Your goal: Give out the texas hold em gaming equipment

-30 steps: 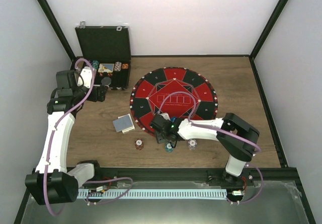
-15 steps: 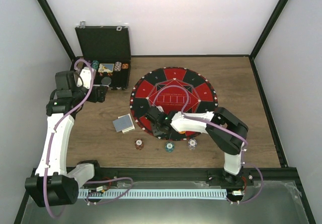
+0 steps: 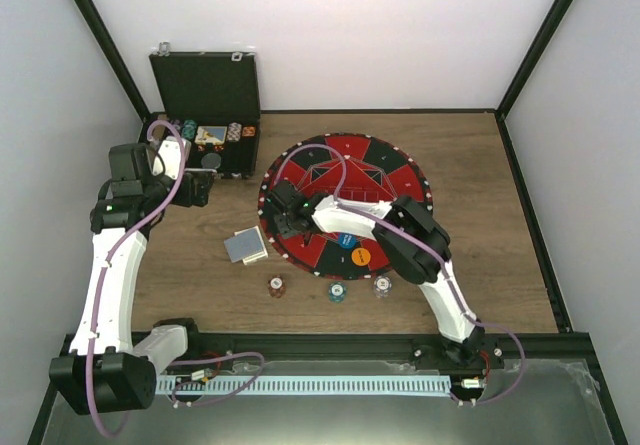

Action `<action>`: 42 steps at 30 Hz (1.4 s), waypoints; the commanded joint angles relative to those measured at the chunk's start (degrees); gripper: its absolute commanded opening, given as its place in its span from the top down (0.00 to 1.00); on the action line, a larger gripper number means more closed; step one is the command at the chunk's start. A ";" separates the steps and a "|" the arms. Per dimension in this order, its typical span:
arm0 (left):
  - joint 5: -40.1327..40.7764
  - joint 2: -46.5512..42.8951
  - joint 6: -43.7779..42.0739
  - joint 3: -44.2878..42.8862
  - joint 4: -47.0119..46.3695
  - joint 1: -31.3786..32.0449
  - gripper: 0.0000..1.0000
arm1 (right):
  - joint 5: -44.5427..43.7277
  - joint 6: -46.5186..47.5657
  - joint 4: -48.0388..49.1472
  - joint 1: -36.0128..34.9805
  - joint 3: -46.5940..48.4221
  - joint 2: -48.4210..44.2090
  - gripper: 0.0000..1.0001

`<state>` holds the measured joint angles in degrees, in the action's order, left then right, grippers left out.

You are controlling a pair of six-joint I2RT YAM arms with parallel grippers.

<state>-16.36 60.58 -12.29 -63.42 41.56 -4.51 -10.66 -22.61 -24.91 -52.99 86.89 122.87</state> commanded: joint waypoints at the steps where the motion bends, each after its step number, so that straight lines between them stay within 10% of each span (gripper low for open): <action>1: 0.71 -0.99 -0.58 -0.25 0.92 -0.32 0.00 | 1.60 4.04 -0.91 1.39 7.17 4.92 0.59; 6: 0.63 -0.61 -0.54 -0.67 1.29 -0.32 0.00 | 2.51 4.73 -3.95 1.44 11.81 5.27 0.49; 23: -3.39 1.38 -1.45 -2.82 3.71 -0.32 0.00 | -2.27 -3.98 -3.24 4.14 -24.05 -23.67 0.34; 42: -4.56 1.21 -1.25 -3.88 4.40 -0.34 0.00 | 0.47 -3.06 0.93 8.13 -30.57 -22.96 0.44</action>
<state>-20.23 61.98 -13.58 -65.47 45.60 -4.51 -10.48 -25.91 -25.52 -46.37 56.51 99.11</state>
